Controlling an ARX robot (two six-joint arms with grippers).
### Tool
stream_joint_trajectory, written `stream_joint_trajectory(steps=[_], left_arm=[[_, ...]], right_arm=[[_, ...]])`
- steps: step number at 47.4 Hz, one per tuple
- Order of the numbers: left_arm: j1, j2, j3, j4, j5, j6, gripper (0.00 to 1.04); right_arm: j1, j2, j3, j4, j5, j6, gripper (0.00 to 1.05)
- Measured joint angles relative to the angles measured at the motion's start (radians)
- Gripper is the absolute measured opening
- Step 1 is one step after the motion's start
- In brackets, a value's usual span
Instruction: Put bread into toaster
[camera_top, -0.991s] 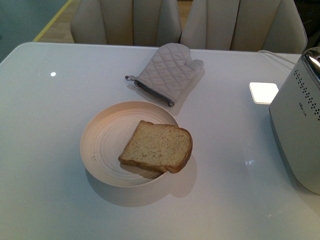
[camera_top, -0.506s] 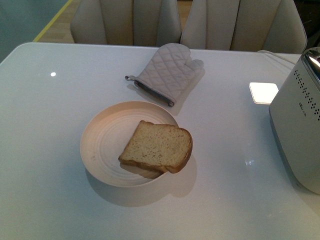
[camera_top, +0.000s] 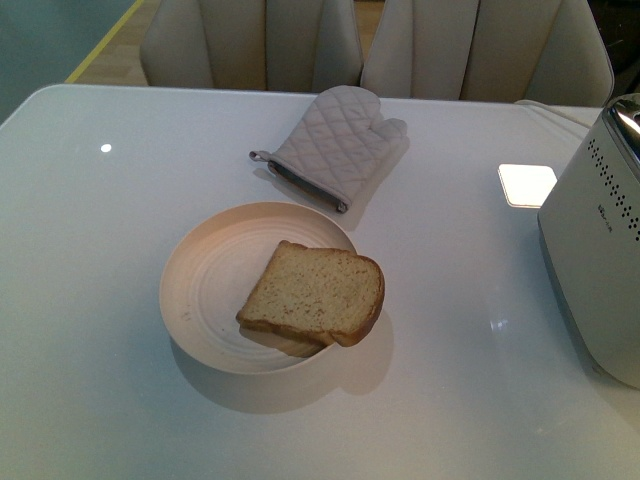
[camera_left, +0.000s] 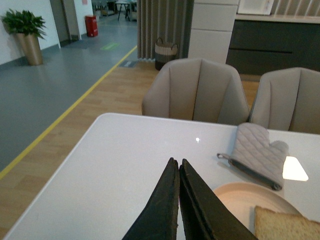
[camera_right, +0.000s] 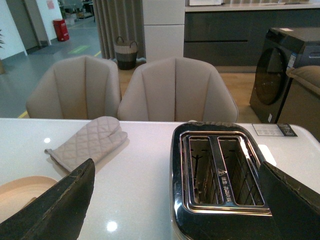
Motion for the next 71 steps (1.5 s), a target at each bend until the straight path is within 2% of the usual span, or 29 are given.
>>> stream_joint_trajectory(steps=[3,12,16,19,22,29,42,56,71], left_arm=[[0.0,-0.074,0.0,-0.059,-0.001,0.0,0.03],[0.0,-0.092,0.0,-0.067,-0.001,0.0,0.03],[0.0,-0.092,0.0,-0.068,-0.004,0.0,0.16],[0.0,-0.093,0.0,-0.068,-0.001,0.0,0.27],[0.0,-0.093,0.0,-0.068,-0.002,0.0,0.36],[0.0,-0.093,0.0,-0.068,-0.002,0.0,0.59],[0.0,-0.093,0.0,-0.068,-0.002,0.0,0.98],[0.0,-0.093,0.0,-0.068,-0.002,0.002,0.98],[0.0,-0.093,0.0,-0.068,-0.002,0.002,0.98]], right_arm=[[0.0,0.0,0.0,0.0,0.0,0.0,0.96],[0.004,0.006,0.003,-0.007,0.016,0.001,0.96],[0.107,0.174,0.108,-0.253,0.283,0.065,0.96],[0.154,0.296,0.148,-0.291,0.355,0.085,0.96],[0.18,0.372,0.169,-0.259,0.361,0.095,0.96],[0.237,0.589,0.25,-0.12,0.311,0.135,0.96],[0.334,1.067,0.397,0.118,0.135,0.28,0.96],[0.321,1.583,0.536,0.348,-0.016,0.441,0.96],[0.311,1.913,0.631,0.459,-0.121,0.561,0.96]])
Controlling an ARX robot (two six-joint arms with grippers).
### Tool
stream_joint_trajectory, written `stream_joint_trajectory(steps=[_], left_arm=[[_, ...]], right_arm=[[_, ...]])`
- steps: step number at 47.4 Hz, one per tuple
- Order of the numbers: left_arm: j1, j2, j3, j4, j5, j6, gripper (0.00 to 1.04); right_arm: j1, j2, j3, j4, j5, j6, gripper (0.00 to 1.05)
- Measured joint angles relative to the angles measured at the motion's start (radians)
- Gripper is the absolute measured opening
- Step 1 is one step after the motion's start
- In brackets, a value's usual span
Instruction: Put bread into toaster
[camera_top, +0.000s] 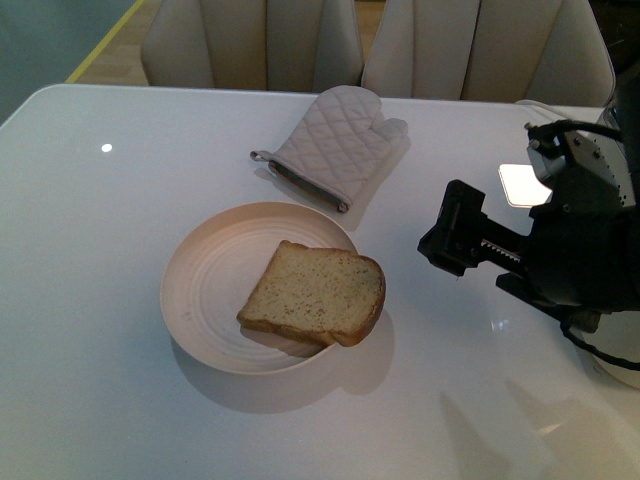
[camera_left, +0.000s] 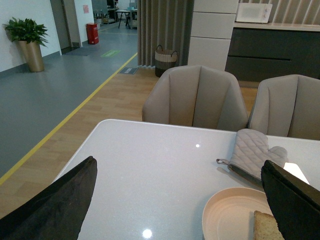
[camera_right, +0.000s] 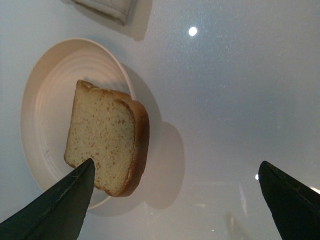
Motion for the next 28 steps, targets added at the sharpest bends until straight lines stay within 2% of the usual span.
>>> stream_joint_trajectory(steps=[13,28], left_arm=[[0.0,0.0,0.0,0.0,0.0,0.0,0.98],[0.0,0.0,0.0,0.0,0.0,0.0,0.98]], right_arm=[[0.035,0.184,0.059,0.111,-0.083,0.105,0.96],[0.073,0.27,0.145,0.129,-0.136,0.174,0.96]])
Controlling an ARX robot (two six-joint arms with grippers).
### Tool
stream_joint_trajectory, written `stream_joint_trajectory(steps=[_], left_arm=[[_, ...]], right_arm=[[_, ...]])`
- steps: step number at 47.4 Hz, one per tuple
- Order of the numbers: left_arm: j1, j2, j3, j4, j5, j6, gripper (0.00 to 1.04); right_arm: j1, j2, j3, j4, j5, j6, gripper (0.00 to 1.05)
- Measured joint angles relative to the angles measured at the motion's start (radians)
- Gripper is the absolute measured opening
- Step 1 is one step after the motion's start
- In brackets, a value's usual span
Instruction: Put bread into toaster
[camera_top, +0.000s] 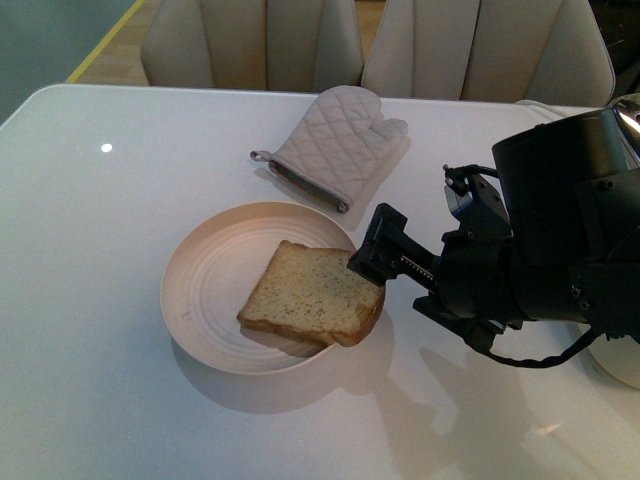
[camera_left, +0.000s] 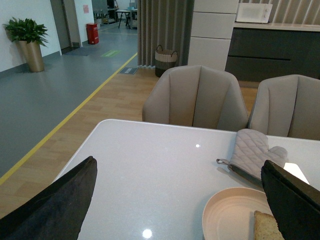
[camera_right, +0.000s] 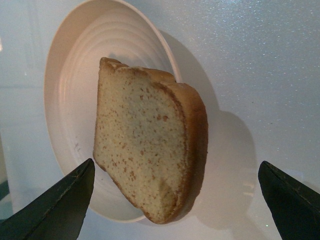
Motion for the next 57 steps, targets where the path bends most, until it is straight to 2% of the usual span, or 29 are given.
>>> stream_joint_trajectory(steps=[9,17,27,38,57], left_arm=[[0.0,0.0,0.0,0.0,0.0,0.0,0.98],[0.0,0.0,0.0,0.0,0.0,0.0,0.98],[0.0,0.0,0.0,0.0,0.0,0.0,0.98],[0.0,0.0,0.0,0.0,0.0,0.0,0.98],[0.0,0.0,0.0,0.0,0.0,0.0,0.98]], right_arm=[[0.016,0.033,0.034,-0.016,-0.006,0.03,0.96],[0.024,0.064,0.05,-0.018,-0.009,0.058,0.83],[0.042,0.08,0.076,-0.037,-0.012,0.085,0.37],[0.042,0.08,0.071,-0.037,-0.014,0.11,0.02],[0.003,-0.074,-0.01,-0.021,-0.027,0.14,0.02]])
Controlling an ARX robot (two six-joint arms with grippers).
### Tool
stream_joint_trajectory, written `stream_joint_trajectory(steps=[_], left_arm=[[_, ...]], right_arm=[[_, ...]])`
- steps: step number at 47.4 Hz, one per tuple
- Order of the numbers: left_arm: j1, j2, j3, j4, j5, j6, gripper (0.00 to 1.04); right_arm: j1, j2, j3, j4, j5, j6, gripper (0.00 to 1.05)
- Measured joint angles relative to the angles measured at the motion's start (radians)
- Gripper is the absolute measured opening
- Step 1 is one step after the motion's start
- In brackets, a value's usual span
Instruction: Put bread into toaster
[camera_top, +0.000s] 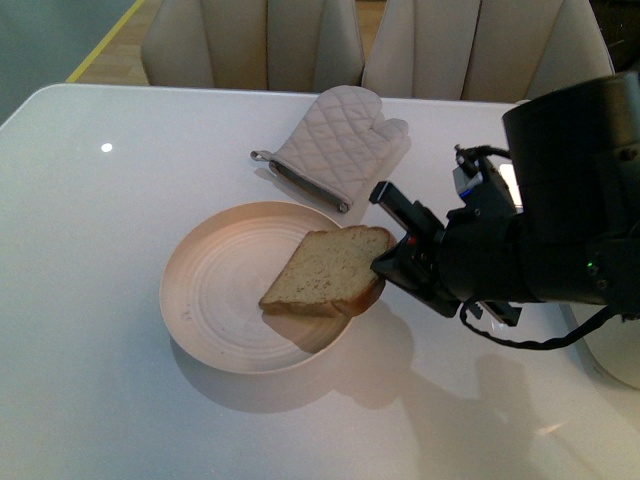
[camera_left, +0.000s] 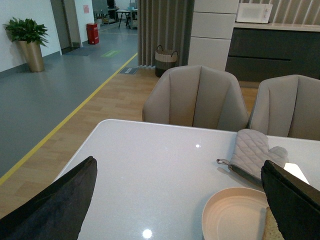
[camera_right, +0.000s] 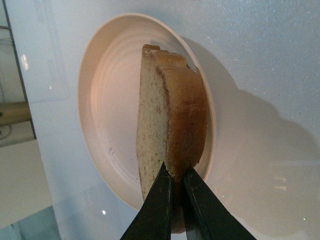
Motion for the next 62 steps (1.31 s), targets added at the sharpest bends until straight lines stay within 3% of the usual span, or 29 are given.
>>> stream_joint_trajectory(steps=[12,27,37,49,62], left_arm=[[0.0,0.0,0.0,0.0,0.0,0.0,0.98],[0.0,0.0,0.0,0.0,0.0,0.0,0.98],[0.0,0.0,0.0,0.0,0.0,0.0,0.98],[0.0,0.0,0.0,0.0,0.0,0.0,0.98],[0.0,0.0,0.0,0.0,0.0,0.0,0.98]], right_arm=[[-0.11,-0.379,-0.035,-0.217,0.077,-0.167,0.02],[-0.283,-0.877,0.124,-0.638,0.277,-0.69,0.02],[-0.36,-0.899,0.277,-0.847,0.323,-0.915,0.02],[-0.402,-0.84,0.481,-1.116,0.377,-1.057,0.02],[-0.42,-0.775,0.531,-1.228,0.451,-1.153,0.02]])
